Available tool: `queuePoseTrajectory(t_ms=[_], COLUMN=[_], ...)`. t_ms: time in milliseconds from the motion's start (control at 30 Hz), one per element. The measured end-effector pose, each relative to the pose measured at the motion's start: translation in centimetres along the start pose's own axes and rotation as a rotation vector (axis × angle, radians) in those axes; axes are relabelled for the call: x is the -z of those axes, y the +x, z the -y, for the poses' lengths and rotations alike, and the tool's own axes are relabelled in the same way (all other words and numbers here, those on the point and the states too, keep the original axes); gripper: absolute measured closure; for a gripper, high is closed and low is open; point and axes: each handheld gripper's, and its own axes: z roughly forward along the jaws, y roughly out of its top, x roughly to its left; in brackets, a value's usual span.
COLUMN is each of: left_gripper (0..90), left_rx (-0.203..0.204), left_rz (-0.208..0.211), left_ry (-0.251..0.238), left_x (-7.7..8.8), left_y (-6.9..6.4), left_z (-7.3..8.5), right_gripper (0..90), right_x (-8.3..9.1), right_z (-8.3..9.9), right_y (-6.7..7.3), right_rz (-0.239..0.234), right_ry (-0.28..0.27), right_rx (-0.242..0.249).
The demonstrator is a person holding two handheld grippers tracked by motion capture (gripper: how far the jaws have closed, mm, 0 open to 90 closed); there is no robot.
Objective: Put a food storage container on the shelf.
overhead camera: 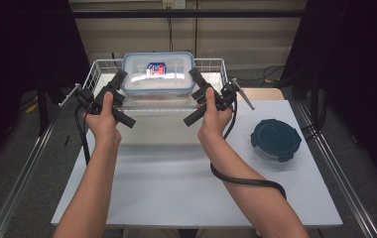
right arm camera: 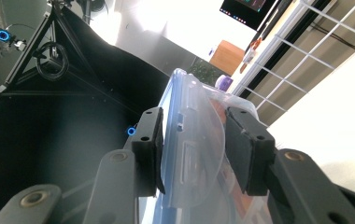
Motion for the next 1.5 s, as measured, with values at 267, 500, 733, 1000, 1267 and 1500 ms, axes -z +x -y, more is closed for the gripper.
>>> queuePoseTrajectory(t_ms=[267,500,733,1000,1267,1500], left_gripper=[55.8,52.7,47.0,39.5,33.6,36.7], left_rx=[-0.007,-0.027,-0.061,-0.114,-0.146,-0.170], left_rz=[-0.019,-0.030,-0.053,-0.039,-0.032,-0.018], left_ry=[-0.006,0.002,0.007,0.019,0.028,0.034], left_x=[-0.5,-0.8,-0.9,-0.8,0.8,3.2], left_y=[0.0,0.2,0.1,0.0,-0.3,-0.7], left_z=[0.1,0.3,0.5,0.4,0.0,0.4], right_gripper=[56.3,52.4,46.4,41.0,40.0,43.2], right_x=[-0.4,-0.7,-0.9,-1.0,0.2,2.5], right_z=[0.0,0.1,0.4,0.3,0.5,0.7], right_y=[-0.1,0.0,-0.2,-0.1,0.0,0.3], right_rz=[0.021,0.043,0.059,0.056,0.036,0.009], right_ry=[-0.006,-0.005,-0.008,-0.001,0.012,0.030], right_rx=[0.012,0.033,0.049,0.077,0.091,0.108])
